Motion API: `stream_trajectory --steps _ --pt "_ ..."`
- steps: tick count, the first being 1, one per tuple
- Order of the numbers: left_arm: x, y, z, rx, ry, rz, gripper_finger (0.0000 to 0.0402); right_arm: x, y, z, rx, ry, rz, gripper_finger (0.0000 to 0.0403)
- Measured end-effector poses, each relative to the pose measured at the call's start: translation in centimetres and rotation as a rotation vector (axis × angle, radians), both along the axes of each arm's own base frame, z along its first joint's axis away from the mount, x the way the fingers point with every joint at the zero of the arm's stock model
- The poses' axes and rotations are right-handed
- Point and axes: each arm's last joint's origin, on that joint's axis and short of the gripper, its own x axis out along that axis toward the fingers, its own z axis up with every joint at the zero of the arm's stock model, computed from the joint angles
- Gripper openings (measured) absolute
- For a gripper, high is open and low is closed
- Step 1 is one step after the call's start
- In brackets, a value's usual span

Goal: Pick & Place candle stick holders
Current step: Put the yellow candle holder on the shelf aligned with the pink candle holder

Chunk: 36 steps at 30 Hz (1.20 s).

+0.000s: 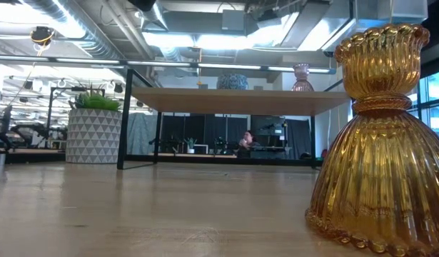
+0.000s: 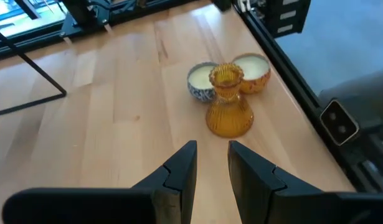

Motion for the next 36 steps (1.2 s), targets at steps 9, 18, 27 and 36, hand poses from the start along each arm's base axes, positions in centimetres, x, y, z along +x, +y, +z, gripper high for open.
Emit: stream_trajectory --steps 9,18,27,36 --pt "-0.8 -0.5 0.8 -0.022 -0.020 -0.019 0.0086 1.6 3.1 -3.3 -0.066 0.144 -0.053 0.0190" --pt "-0.9 -0.6 0.8 -0.014 -0.014 -0.018 0.0086 2.2 3.0 -5.1 -0.107 0.174 -0.101 0.0190" --pt "-0.9 -0.6 0.8 -0.013 -0.013 -0.018 0.0086 2.5 2.0 -5.5 -0.135 0.215 -0.167 0.0190" --pt "-0.9 -0.6 0.8 -0.017 -0.008 -0.025 0.0086 2.8 2.1 -6.8 -0.117 0.277 -0.164 0.0190"
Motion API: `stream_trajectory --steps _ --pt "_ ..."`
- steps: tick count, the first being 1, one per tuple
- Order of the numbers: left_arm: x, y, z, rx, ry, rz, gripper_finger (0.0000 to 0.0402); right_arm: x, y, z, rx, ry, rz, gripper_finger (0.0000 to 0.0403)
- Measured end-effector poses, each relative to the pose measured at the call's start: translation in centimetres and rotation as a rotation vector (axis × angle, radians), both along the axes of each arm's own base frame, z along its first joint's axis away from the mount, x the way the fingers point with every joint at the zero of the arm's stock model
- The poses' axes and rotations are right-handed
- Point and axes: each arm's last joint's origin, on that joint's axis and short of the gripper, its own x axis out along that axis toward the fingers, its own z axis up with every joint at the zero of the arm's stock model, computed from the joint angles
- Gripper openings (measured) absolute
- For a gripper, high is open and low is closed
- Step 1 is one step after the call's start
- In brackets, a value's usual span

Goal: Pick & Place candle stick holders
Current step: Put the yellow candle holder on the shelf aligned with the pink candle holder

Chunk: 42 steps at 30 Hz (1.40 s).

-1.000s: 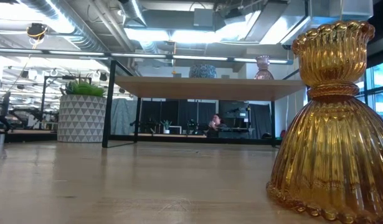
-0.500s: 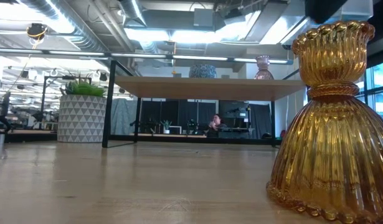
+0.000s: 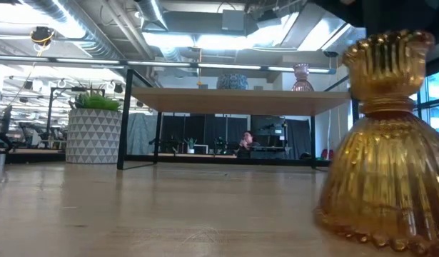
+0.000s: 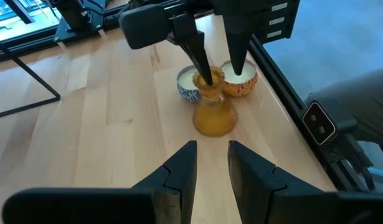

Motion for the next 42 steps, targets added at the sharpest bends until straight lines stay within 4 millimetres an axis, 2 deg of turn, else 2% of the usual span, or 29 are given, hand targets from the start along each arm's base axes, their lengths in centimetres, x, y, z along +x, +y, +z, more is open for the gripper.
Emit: stream_trajectory --steps 6,21,28,31,33,37,40,42 --pt "0.0 0.0 0.0 0.000 0.002 -0.001 0.0086 0.9 -0.7 -0.7 -0.052 -0.028 -0.041 0.0190" --pt "-0.1 0.2 -0.2 0.026 0.013 0.033 0.0086 3.6 -3.8 -0.3 -0.183 -0.170 -0.183 0.0190" --pt "-0.6 0.9 -1.1 0.080 0.048 0.152 0.0086 3.9 -2.1 1.8 -0.147 -0.249 -0.101 0.0190" --pt "-1.4 1.5 -3.5 0.089 0.088 0.169 0.0086 3.4 -1.0 2.8 -0.118 -0.276 -0.087 0.0190" --pt "-2.0 1.9 -5.4 0.030 0.064 0.177 0.0086 2.9 0.0 3.2 -0.102 -0.298 -0.089 0.0190" --pt "-3.8 3.5 -9.2 -0.121 -0.095 0.155 0.0086 1.5 1.7 3.6 -0.106 -0.359 -0.129 0.0190" --pt "-4.8 4.8 -9.2 -0.190 -0.336 0.206 0.0086 0.2 3.0 3.7 -0.126 -0.423 -0.178 0.0190" --pt "-5.1 5.4 -9.0 -0.195 -0.412 0.209 0.0086 -0.7 3.6 3.8 -0.153 -0.475 -0.225 0.0191"
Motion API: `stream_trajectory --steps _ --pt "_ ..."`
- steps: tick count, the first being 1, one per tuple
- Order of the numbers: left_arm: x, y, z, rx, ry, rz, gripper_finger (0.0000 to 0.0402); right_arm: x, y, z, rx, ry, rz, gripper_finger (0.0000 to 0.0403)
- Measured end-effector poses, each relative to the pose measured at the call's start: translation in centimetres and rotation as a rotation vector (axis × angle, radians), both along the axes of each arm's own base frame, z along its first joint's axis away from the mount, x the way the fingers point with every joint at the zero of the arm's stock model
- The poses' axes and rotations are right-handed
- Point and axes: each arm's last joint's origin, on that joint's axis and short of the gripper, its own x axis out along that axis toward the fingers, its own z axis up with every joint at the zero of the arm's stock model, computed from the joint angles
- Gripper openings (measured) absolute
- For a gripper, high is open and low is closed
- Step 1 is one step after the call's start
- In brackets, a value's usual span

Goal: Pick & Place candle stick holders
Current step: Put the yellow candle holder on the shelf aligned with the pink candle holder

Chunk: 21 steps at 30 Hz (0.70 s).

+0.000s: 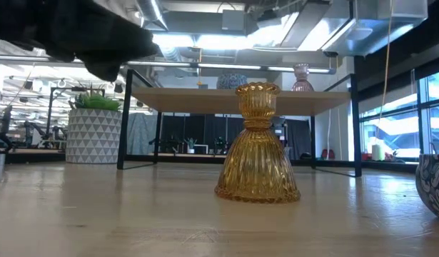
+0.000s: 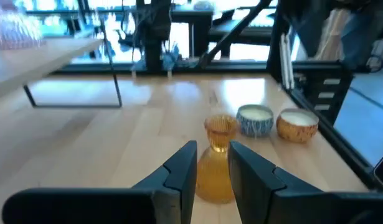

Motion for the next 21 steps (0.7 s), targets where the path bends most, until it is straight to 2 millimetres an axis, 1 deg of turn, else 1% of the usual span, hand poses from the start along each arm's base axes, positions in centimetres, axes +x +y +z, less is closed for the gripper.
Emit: stream_trajectory --steps 3,6,8,10,14,17,19,21 --pt "0.5 0.5 0.2 -0.005 -0.007 -0.005 0.0087 -1.6 0.5 0.0 -0.022 -0.089 -0.117 0.0191" --pt "1.9 0.7 0.1 -0.006 0.043 -0.042 0.0094 -3.1 0.2 -0.2 -0.039 -0.115 -0.220 0.0193" --pt "2.9 0.7 -0.2 0.000 0.073 -0.059 0.0105 -3.7 -0.2 -0.7 -0.037 -0.138 -0.279 0.0198" --pt "3.9 0.6 -0.4 0.002 0.085 -0.060 0.0119 -4.0 -0.6 -1.6 -0.045 -0.136 -0.313 0.0206" --pt "5.4 0.4 -1.8 0.012 0.117 -0.043 0.0153 -4.6 -1.3 -3.2 -0.047 -0.144 -0.368 0.0221" --pt "5.9 0.3 -2.7 -0.021 0.117 -0.051 0.0177 -4.9 -1.8 -4.5 -0.046 -0.160 -0.402 0.0231" --pt "6.0 0.3 -3.7 -0.029 0.134 -0.040 0.0190 -5.0 -2.0 -5.1 -0.040 -0.191 -0.419 0.0235" --pt "6.2 0.4 -4.3 -0.045 0.113 -0.030 0.0200 -5.2 -2.4 -5.8 -0.053 -0.206 -0.432 0.0238"
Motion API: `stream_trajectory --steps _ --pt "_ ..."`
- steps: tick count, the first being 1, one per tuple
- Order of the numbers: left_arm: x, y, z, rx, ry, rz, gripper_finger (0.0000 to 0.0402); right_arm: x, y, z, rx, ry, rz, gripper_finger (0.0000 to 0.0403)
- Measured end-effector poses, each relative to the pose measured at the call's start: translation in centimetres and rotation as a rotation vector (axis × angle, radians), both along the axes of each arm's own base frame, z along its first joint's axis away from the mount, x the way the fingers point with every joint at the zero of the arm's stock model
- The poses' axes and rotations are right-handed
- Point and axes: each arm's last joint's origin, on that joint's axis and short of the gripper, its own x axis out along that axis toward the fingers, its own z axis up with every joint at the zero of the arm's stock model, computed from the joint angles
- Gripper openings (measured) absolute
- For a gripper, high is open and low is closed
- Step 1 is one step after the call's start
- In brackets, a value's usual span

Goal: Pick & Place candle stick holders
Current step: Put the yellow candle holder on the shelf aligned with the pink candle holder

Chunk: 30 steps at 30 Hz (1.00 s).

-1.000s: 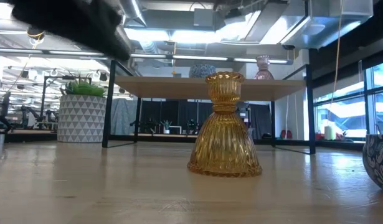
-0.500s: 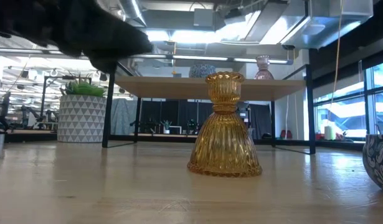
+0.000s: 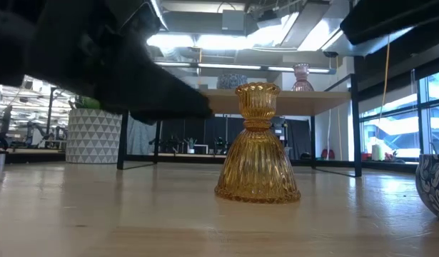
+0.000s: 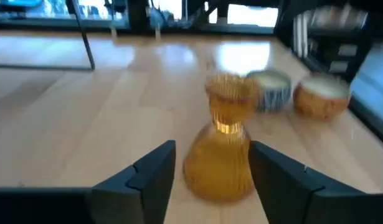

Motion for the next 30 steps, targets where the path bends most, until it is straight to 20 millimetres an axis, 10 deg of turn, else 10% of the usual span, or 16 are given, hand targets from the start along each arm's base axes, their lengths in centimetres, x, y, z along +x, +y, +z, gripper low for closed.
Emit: stream_trajectory --steps 30 --pt "2.5 0.0 -0.9 -0.034 -0.079 -0.088 0.0214 3.6 -3.6 -4.4 0.102 0.048 -0.034 0.0198"
